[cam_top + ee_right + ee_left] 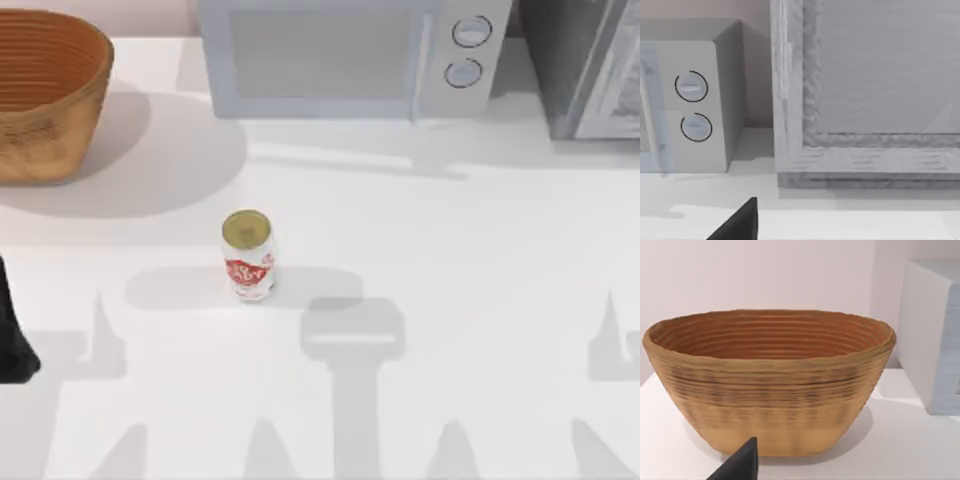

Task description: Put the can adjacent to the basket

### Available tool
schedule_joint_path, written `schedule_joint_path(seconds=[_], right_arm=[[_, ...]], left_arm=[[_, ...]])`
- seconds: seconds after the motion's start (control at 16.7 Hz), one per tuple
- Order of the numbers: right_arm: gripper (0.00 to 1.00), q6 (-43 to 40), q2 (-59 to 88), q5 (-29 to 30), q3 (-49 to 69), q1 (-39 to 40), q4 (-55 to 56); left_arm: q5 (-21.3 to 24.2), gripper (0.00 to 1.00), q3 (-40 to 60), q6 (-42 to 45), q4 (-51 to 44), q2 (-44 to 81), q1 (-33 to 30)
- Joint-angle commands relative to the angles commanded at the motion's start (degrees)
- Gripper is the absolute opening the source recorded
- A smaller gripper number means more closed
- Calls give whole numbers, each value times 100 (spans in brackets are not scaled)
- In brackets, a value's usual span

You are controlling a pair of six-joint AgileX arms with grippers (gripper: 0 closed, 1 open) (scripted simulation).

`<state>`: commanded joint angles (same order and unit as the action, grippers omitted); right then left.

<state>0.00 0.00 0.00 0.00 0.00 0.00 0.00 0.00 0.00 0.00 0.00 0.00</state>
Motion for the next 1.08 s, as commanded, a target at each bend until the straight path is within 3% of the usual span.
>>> schedule_joint_path(seconds=[0.24, 0.48, 1.08], right_arm=[[100, 0, 0, 0, 0, 0, 0], [100, 0, 0, 0, 0, 0, 0], [100, 0, 0, 0, 0, 0, 0]], left_arm=[[7, 100, 174, 32, -145, 175, -64], [11, 100, 1241, 203, -934, 1252, -386], [-9, 100, 6217, 970, -4415, 7194, -1750]])
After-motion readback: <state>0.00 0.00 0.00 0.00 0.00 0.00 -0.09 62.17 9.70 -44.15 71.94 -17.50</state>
